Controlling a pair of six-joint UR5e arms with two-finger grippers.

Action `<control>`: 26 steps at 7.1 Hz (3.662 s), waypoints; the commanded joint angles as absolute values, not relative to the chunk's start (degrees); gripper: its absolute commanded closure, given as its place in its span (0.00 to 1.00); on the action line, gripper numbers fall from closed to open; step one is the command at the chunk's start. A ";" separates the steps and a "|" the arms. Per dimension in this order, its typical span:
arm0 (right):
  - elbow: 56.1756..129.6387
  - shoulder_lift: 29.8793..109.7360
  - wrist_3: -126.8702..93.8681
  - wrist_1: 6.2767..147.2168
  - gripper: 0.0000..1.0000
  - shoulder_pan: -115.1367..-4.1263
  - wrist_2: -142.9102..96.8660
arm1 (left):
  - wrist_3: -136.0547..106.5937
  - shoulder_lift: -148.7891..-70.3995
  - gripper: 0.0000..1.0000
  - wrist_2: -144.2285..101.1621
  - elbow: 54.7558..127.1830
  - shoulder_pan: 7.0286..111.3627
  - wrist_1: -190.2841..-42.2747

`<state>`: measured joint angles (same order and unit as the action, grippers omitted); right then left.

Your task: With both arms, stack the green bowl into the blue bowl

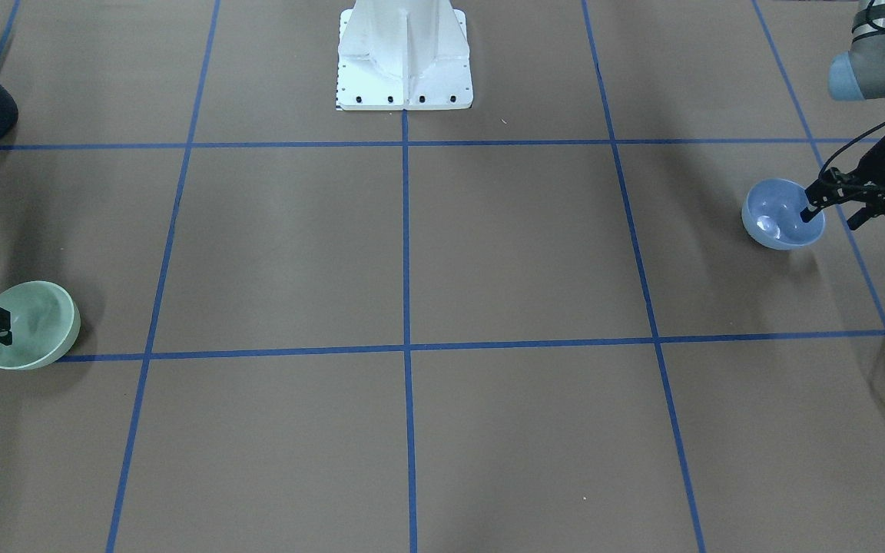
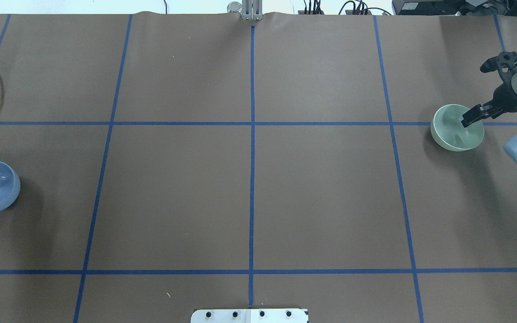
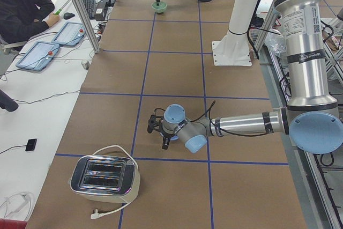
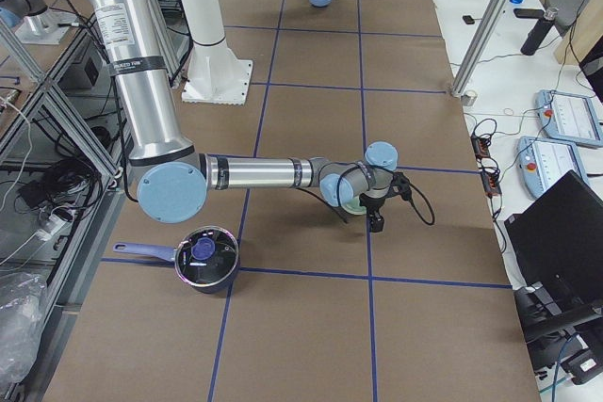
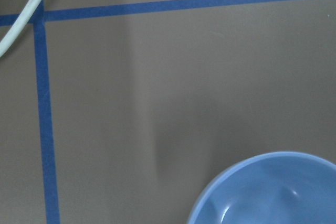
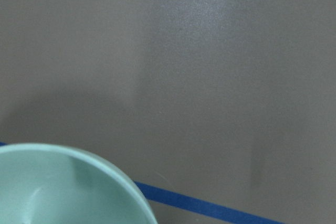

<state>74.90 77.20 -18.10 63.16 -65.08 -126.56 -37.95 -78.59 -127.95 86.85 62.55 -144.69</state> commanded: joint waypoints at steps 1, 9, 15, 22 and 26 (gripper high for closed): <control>74.97 77.17 -18.11 63.11 0.22 -65.04 -126.56 | -38.41 -78.84 0.13 -127.79 86.84 62.40 -144.84; 75.06 76.64 -18.28 63.19 0.88 -65.04 -127.00 | -39.11 -79.54 0.52 -127.71 86.57 60.91 -144.84; 75.15 76.90 -23.91 60.30 1.00 -64.95 -126.83 | -39.29 -79.54 1.00 -127.79 86.66 60.91 -144.84; 81.02 70.85 -45.13 61.00 1.00 -62.33 -130.43 | -51.22 -91.55 1.00 -132.10 100.50 59.34 -124.53; 85.06 66.54 -56.77 62.56 1.00 -57.48 -130.34 | -72.99 -113.19 1.00 -119.15 101.95 39.96 -106.56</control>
